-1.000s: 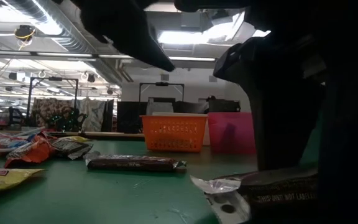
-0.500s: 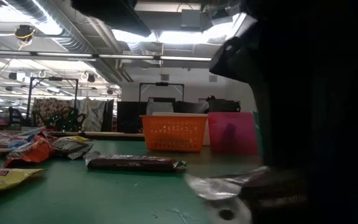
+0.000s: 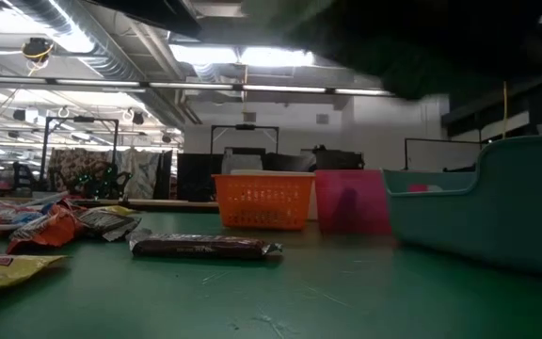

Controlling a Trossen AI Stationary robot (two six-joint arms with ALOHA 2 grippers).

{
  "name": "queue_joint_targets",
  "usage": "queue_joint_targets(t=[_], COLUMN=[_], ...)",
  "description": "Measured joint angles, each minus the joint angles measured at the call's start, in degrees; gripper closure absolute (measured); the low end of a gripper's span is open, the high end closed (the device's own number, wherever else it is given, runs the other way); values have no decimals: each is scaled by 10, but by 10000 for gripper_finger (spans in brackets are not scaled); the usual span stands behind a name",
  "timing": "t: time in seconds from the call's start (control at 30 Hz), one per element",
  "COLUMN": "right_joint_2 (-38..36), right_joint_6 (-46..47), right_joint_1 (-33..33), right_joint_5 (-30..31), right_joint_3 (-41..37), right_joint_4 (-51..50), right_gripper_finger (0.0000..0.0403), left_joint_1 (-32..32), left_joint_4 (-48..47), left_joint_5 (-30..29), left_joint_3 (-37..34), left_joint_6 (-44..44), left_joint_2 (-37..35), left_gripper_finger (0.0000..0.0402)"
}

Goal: Sort candy
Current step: Put the brown chocolate into the gray bin

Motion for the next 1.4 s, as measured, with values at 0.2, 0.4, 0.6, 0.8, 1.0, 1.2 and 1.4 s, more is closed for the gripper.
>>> queue_joint_targets(t=[0.2,0.4,0.6,0.8,1.0,1.2,1.4], right_joint_2=[-2,-12,-31,-65,-140,-270,-371], right_joint_6=[-22,-18,-36,-52,-42,77,246], right_joint_1=[0,0,0,0,0,0,0], right_joint_5=[14,53,56,73,88,109,62], right_joint_3=[82,113,111,111,29,-164,-343], right_joint_4=[-138,-258,-273,-273,-272,-274,-274], right_gripper_finger=[312,312,311,311,311,311,311], left_joint_1=[-11,-11,-11,-11,-11,-11,-11], left_joint_4=[0,1,4,4,8,15,23], left_joint_5=[0,0,0,0,0,0,0], left_joint_3=[0,0,0,0,0,0,0], left_joint_6=[-1,-1,-2,-16,-17,-17,-14], left_joint_2=[1,1,1,1,1,1,1], left_gripper_finger=[247,247,247,247,247,247,247])
